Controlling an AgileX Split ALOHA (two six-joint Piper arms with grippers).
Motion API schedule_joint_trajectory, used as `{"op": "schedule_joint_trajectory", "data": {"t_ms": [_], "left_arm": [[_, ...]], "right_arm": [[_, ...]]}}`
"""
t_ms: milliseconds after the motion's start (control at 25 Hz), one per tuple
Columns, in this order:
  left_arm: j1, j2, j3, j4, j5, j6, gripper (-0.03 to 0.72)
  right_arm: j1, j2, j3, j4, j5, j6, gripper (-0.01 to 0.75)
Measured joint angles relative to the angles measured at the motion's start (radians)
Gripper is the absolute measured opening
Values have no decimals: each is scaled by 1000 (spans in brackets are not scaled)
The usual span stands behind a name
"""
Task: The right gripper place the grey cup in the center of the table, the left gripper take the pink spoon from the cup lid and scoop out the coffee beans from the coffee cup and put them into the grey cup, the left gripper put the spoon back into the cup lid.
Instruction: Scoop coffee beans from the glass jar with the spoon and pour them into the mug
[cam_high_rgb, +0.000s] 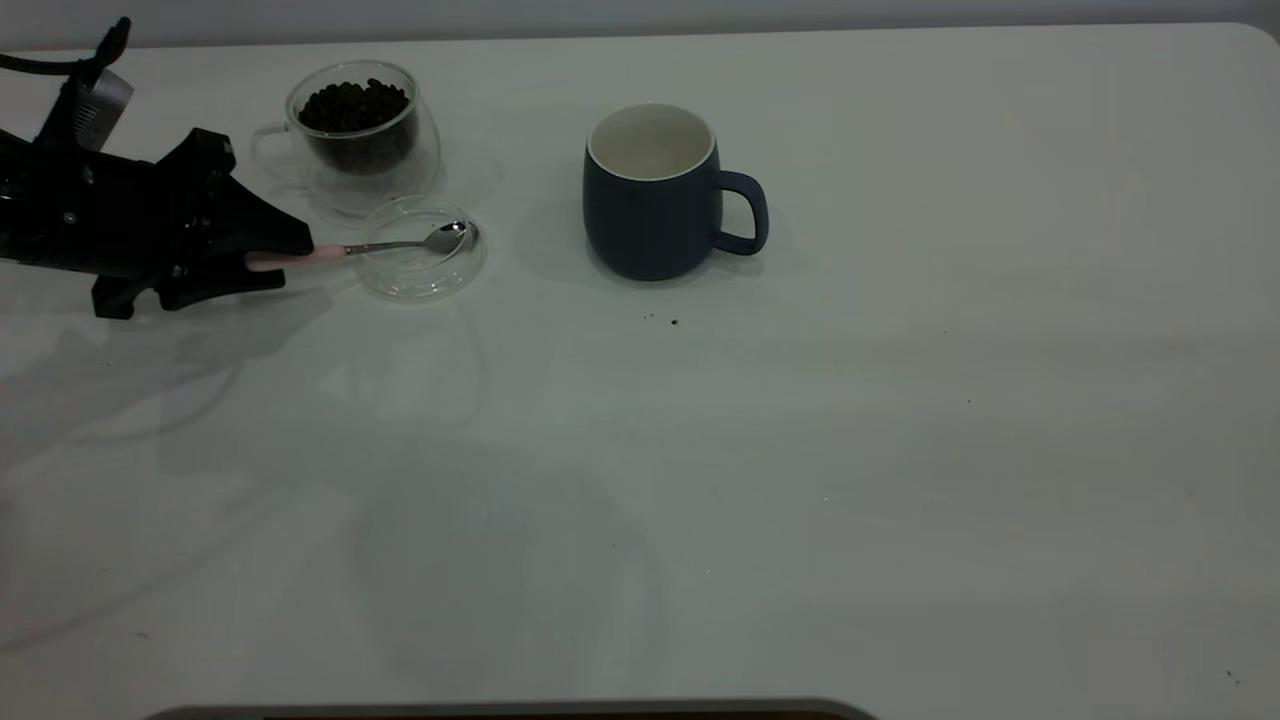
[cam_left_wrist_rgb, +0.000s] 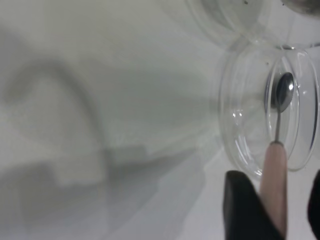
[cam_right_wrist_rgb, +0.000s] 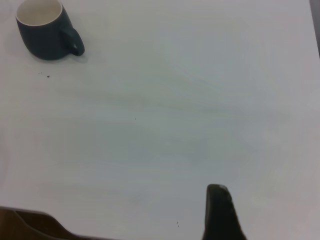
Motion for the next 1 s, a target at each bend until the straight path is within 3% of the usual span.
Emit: {"op": "schedule_joint_trajectory", "data": {"t_ms": [160,240,520,720,1000], "left_arm": [[0,0,0,0,5,0,190],[0,0,0,-2,37,0,148],[1,-25,0,21,35,-51,138],[30,-84,0,168,19,-163,130],[79,-204,0,393,174,-317,128]], "right_arm": [[0,0,0,0,0,0,502],[0,0,0,0,0,0,502],[0,0,0,0,0,0,502],[0,0,0,0,0,0,502],[0,0,0,0,0,0,502]]}}
